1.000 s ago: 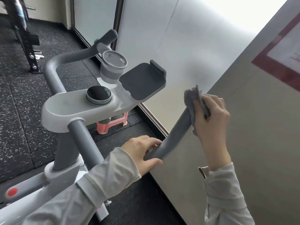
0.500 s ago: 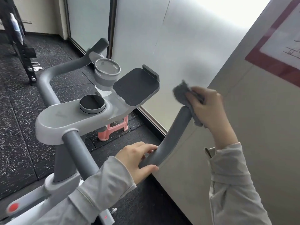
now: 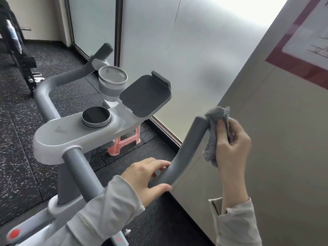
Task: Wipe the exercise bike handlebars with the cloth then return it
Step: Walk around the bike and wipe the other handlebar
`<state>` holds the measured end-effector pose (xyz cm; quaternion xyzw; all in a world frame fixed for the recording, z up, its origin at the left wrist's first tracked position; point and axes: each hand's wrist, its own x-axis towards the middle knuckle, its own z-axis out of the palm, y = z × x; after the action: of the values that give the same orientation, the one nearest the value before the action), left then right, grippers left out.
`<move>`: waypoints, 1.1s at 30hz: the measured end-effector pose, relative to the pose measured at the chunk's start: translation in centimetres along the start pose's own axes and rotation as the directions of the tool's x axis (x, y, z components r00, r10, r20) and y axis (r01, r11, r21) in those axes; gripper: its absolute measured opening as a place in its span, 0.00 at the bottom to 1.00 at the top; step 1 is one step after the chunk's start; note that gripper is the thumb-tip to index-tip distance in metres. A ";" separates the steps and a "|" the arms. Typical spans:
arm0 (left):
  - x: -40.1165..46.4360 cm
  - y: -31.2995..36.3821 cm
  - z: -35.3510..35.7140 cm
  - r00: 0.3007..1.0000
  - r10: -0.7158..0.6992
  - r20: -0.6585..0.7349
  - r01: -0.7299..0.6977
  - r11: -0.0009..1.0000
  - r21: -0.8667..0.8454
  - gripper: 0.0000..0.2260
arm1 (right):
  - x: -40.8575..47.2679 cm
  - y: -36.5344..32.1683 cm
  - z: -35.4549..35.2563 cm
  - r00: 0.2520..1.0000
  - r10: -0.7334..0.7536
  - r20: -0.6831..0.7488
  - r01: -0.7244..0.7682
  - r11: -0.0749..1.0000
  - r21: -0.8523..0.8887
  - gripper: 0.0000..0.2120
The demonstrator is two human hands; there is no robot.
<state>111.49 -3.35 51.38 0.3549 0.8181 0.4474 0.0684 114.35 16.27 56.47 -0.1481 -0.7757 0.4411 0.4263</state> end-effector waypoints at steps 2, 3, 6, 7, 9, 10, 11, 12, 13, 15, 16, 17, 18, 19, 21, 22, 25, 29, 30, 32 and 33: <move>-0.1 0.1 0.0 1.000 0.003 -0.004 -0.003 1.000 0.005 0.22 | 0.7 -0.3 0.7 0.997 0.068 -0.034 -0.065 0.995 0.081 0.10; -0.1 0.1 0.0 1.000 0.007 -0.007 -0.007 1.000 0.010 0.22 | 1.2 -0.3 1.1 0.994 0.109 -0.015 -0.106 0.986 0.127 0.13; -0.2 0.1 0.0 1.000 0.015 -0.013 -0.015 1.000 0.019 0.22 | 1.6 0.0 2.2 0.985 0.174 0.019 -0.175 0.978 0.113 0.14; -0.2 0.1 0.0 1.000 0.018 -0.014 -0.018 1.000 0.021 0.22 | 1.4 0.3 2.5 0.982 0.189 0.011 -0.189 0.975 0.114 0.15; -0.3 0.1 0.0 1.000 0.022 -0.015 -0.022 0.999 0.027 0.22 | 0.7 0.8 2.8 0.979 0.200 -0.024 -0.196 0.973 0.122 0.16; -0.3 0.2 0.0 1.000 0.023 -0.015 -0.023 0.999 0.031 0.23 | 0.3 0.9 2.8 0.979 0.200 -0.046 -0.194 0.974 0.120 0.17; -0.4 0.2 0.0 1.000 0.025 -0.014 -0.025 0.999 0.036 0.23 | -0.1 1.1 3.0 0.977 0.203 -0.067 -0.194 0.974 0.120 0.17; -0.5 0.2 0.0 1.000 0.028 -0.014 -0.028 0.999 0.043 0.23 | -0.4 1.1 3.1 0.974 0.209 -0.086 -0.199 0.973 0.115 0.17; -0.6 0.3 0.0 0.999 0.032 -0.016 -0.031 0.998 0.051 0.23 | -0.8 1.1 3.3 0.971 0.214 -0.103 -0.203 0.973 0.106 0.17; -0.8 0.4 -0.1 0.999 0.038 -0.022 -0.036 0.998 0.056 0.23 | -1.7 1.1 3.6 0.966 0.221 -0.135 -0.212 0.974 0.079 0.13; -1.0 0.4 -0.2 0.999 0.042 -0.024 -0.041 0.997 0.060 0.24 | -2.4 1.0 3.7 0.963 0.225 -0.148 -0.218 0.974 0.061 0.12; -1.3 0.4 -0.3 0.998 0.050 -0.027 -0.048 0.997 0.065 0.24 | -3.1 1.1 3.8 0.960 0.231 -0.155 -0.227 0.973 0.046 0.12; -1.6 0.4 -0.4 0.998 0.061 -0.031 -0.059 0.996 0.068 0.24 | -3.9 1.1 3.9 0.958 0.241 -0.155 -0.240 0.970 0.029 0.12; -1.9 0.3 -0.6 0.997 0.072 -0.037 -0.070 0.995 0.070 0.23 | -4.7 1.2 3.9 0.957 0.248 -0.148 -0.249 0.968 0.010 0.12; -2.9 -0.1 -1.0 0.994 0.093 -0.054 -0.089 0.993 0.077 0.24 | -6.4 1.2 3.9 0.961 0.249 -0.124 -0.254 0.967 -0.029 0.12; -3.4 -0.3 -1.2 0.993 0.099 -0.059 -0.094 0.992 0.082 0.25 | -7.1 1.2 3.9 0.963 0.248 -0.109 -0.253 0.966 -0.042 0.12; -4.8 -0.9 -1.9 0.991 0.123 -0.048 -0.117 0.986 0.119 0.25 | -9.1 1.2 3.9 0.962 0.266 -0.066 -0.269 0.962 -0.038 0.12; -6.2 -1.9 -3.1 0.988 0.143 -0.048 -0.135 0.979 0.154 0.22 | -11.5 1.1 4.4 0.947 0.316 -0.058 -0.317 0.948 -0.010 0.17; -6.3 -2.1 -3.5 0.988 0.147 -0.056 -0.138 0.980 0.146 0.22 | -11.9 1.1 4.5 0.941 0.334 -0.057 -0.334 0.942 0.010 0.17; -6.5 -2.7 -4.2 0.984 0.164 -0.068 -0.153 0.977 0.147 0.21 | -12.7 0.9 4.9 0.926 0.374 -0.047 -0.372 0.927 0.045 0.14; -6.5 -3.0 -4.7 0.983 0.173 -0.069 -0.161 0.976 0.148 0.21 | -13.0 0.7 5.1 0.917 0.396 -0.047 -0.393 0.918 0.060 0.15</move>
<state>112.72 -11.75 50.50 0.4079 0.8171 0.4063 -0.0283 117.93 5.98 47.74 -0.3034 -0.7061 0.5326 0.3545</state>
